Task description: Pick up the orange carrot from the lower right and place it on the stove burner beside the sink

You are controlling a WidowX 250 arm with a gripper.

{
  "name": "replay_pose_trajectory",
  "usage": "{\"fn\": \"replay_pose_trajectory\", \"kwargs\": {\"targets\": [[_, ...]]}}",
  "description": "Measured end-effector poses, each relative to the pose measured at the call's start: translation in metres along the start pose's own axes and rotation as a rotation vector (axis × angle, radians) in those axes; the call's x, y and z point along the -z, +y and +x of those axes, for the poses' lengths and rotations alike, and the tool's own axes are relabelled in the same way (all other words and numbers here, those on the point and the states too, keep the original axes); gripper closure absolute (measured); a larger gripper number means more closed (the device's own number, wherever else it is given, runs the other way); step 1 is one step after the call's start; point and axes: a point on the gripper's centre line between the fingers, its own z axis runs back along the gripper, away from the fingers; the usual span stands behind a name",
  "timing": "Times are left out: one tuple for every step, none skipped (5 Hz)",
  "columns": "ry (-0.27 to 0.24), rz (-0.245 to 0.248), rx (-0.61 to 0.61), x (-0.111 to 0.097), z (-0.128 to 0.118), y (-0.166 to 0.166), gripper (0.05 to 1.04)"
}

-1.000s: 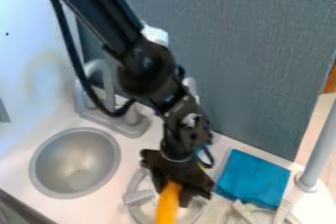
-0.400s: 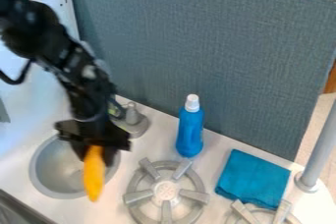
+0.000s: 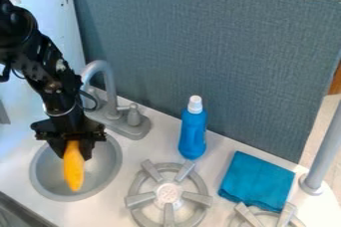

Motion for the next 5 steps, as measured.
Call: {"fn": "replay_pose_trajectory", "kwargs": {"targets": [[-0.010,-0.019,0.058,0.003,0.005,-0.029,0.525],[-0.018,-0.035,0.114,0.007,0.007,-0.078,0.524],[0.012,-0.035,0.182,0.032,-0.004,-0.136,0.524],[0.012,-0.033,0.198,0.039,-0.017,-0.175,0.488],[0.048,0.022,0.279,0.045,-0.026,-0.176,0.237]]}}
